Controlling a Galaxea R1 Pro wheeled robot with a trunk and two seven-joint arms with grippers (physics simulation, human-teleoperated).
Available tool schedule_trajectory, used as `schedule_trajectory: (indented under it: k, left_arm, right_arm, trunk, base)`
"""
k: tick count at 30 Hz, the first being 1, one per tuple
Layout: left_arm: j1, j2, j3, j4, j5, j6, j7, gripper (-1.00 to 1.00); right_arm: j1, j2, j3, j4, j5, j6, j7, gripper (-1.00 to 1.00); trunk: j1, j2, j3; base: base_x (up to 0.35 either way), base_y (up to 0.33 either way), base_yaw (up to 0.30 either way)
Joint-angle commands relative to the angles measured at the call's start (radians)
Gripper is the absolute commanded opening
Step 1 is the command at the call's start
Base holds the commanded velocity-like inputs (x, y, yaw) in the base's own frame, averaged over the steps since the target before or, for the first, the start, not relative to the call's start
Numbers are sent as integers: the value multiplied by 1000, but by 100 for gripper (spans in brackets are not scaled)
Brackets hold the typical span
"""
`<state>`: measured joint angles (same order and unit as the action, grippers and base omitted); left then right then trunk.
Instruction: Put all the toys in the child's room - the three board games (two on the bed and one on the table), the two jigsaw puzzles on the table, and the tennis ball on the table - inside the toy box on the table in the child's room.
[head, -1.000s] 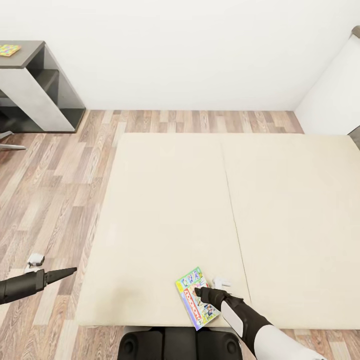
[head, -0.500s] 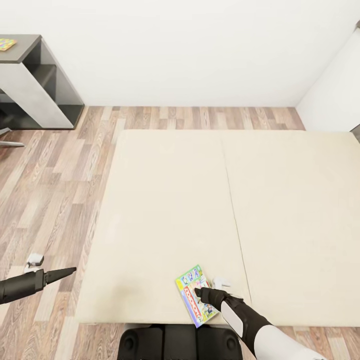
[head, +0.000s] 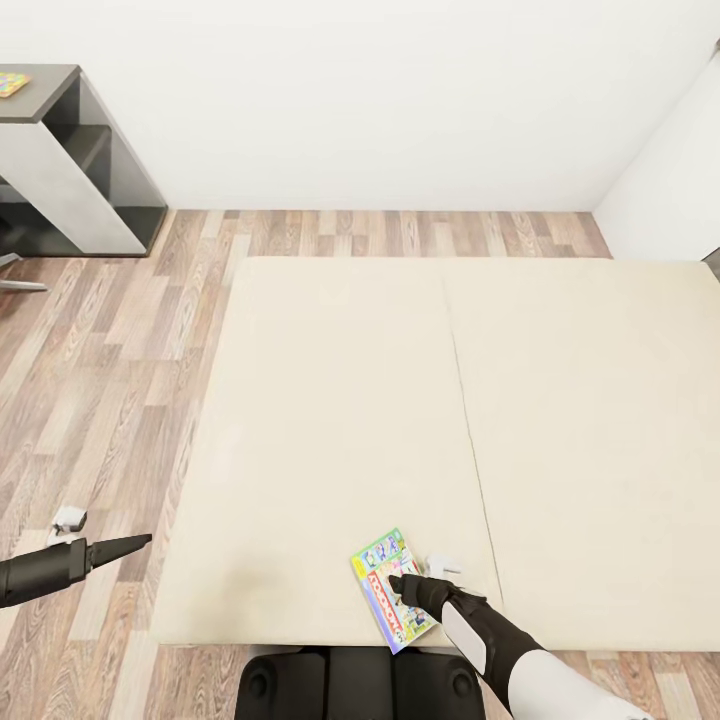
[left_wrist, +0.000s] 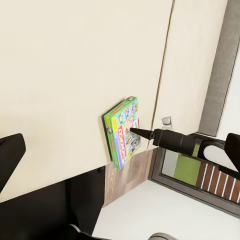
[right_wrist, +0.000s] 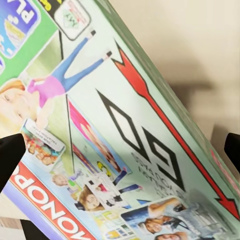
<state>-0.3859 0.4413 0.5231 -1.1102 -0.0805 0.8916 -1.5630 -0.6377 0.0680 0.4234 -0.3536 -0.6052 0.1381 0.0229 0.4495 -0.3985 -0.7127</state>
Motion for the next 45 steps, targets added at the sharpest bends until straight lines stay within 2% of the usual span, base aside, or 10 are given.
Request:
schedule_trajectory:
  k: [1, 21, 45]
  left_arm:
    - [0, 0, 1, -1, -9, 10, -8, 100]
    - [0, 0, 2, -1, -8, 10, -8, 100]
    - [0, 0, 2, 0, -9, 10, -8, 100]
  right_arm:
    - [0, 0, 3, -1, -4, 3, 0, 100]
    - [0, 0, 4, 0, -4, 3, 2, 100]
    - [1, 1, 5, -2, -4, 3, 2, 100]
  trunk:
    - [1, -1, -1]
    - [1, -1, -21]
    - [1, -1, -30]
  base:
    - [0, 0, 0]
    - [0, 0, 0]
    - [0, 0, 0]
